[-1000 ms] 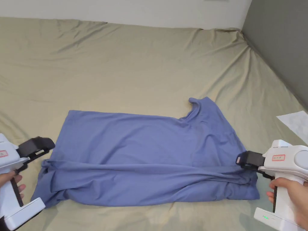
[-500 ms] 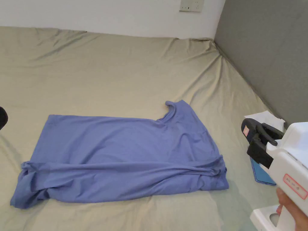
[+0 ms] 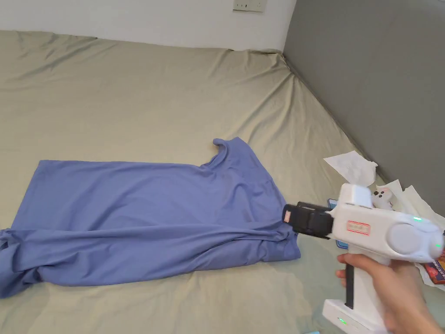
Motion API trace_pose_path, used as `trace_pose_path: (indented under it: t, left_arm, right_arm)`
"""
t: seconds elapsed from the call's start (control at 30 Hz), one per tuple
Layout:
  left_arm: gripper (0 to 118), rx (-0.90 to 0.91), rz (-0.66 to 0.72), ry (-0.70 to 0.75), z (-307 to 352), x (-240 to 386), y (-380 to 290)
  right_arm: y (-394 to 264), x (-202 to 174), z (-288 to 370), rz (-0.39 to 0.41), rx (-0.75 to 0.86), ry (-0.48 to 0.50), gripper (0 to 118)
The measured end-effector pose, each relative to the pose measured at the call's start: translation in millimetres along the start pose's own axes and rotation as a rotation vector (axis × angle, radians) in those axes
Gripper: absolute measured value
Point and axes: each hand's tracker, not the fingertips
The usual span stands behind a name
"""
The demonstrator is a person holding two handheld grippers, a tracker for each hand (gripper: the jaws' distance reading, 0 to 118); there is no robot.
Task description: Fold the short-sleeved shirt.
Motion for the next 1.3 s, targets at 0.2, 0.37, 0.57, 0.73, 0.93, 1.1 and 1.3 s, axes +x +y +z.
trace_pose_path:
  t: [0.2,0.37,0.57,0.73,0.93,1.1,1.3]
  left_arm:
    - [0,-0.038,0.033,0.012,1,-3,-10]
    - [0,-0.06,0.03,0.04,6,-2,-15]
    - [0,-0.084,0.041,0.061,0,-5,-21]
    - [0,-0.091,0.066,0.053,-6,-6,-23]
    - [9,-0.162,0.158,0.045,-19,-23,-31]
    - [117,-0.475,0.408,0.253,-78,-93,-78]
    - [106,-0.81,0.335,0.378,-134,-133,-147]
  right_arm:
    - [-24,49,-87,-0.255,-0.167,-0.056,108]
    - [-25,41,-106,-0.126,-0.174,-0.129,103]
    - [-11,16,-112,0.08,-0.208,-0.177,37]
    - [-3,-6,-123,0.11,-0.207,-0.165,13]
    - [-5,-3,-111,0.101,-0.195,-0.166,10]
    - [-6,-5,-95,0.1,-0.166,-0.149,10]
    - [-13,-26,-82,0.122,-0.146,-0.152,10]
